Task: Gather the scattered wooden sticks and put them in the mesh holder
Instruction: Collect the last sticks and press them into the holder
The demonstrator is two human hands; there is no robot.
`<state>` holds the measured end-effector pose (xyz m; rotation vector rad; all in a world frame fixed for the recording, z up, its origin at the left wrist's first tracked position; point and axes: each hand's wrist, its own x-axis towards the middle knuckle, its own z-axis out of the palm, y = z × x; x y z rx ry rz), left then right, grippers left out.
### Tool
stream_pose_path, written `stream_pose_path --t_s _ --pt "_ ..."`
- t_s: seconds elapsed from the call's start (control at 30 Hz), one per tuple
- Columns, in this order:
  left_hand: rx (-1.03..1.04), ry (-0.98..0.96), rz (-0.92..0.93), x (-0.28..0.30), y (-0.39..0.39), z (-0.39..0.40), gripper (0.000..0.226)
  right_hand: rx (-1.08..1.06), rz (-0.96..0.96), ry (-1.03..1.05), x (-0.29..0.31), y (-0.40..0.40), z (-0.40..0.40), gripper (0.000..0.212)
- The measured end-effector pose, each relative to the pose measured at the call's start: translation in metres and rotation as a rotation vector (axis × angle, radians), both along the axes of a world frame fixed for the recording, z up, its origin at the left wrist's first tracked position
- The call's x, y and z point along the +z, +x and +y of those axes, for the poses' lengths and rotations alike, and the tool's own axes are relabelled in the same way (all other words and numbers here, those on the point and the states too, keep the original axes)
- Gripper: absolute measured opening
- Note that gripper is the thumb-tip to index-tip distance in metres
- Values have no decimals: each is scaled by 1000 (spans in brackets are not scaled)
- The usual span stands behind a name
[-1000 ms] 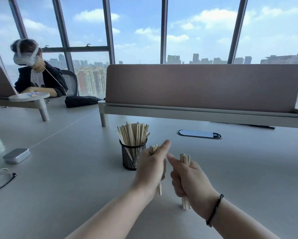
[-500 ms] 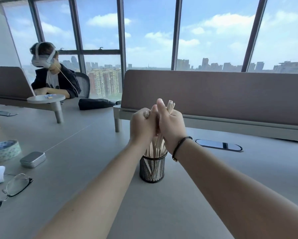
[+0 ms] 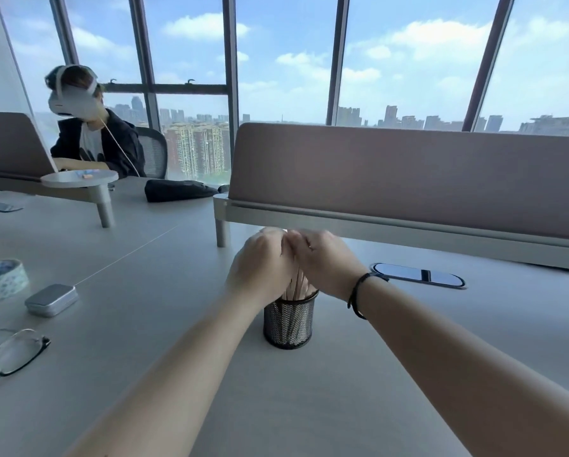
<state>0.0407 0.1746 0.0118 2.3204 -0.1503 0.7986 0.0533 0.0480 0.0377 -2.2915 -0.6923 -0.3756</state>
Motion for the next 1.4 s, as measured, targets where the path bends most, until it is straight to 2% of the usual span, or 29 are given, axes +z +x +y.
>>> stream_pose_path --t_s 0.17,0.27,0.33,0.47,0.57,0.67,0.77,0.83,0.9,0.97,1.03,1.13,1.3,1.37,1.4 --pt "-77 41 153 -1 -10 3 56 133 19 -168 -11 -6 -10 39" --pt "-151 -18 212 2 -16 6 50 189 5 -326 -16 -6 -14 78" --pt "-161 -87 267 5 -18 4 44 177 25 -336 -15 -5 -14 86" --pt "-108 -196 243 3 -17 -1 42 193 74 -243 -12 -7 -14 80" --pt "-80 -391 225 -5 -12 -4 31 54 9 -210 -20 -11 -13 55" --pt "-119 -673 260 -13 -16 -9 33 -39 -40 -93 -31 -15 -8 41" --pt "-170 -751 293 -19 -19 -13 38 -84 -102 -99 -35 -19 -5 28" --pt "-212 -807 332 -20 -26 -13 44 -83 -71 -85 -33 -22 -6 22" --pt "-276 -852 362 -23 -37 -13 51 -54 31 53 -30 -27 -12 17" --pt "-330 -893 374 -28 -48 -15 55 -33 122 236 -29 -34 -20 31" --pt "-350 -887 361 -37 -56 -19 55 -39 145 250 -31 -40 -27 48" --pt "-366 -892 310 -44 -65 -29 52 -49 49 45 -40 -46 -28 64" --pt "-458 -796 263 -54 -73 -34 54 -27 -4 -58 -38 -50 -26 49" --pt "-495 -729 268 -56 -76 -29 39 -17 69 39 -36 -50 -29 47" --pt "-516 -682 282 -56 -77 -26 36 -5 129 165 -36 -50 -31 47"
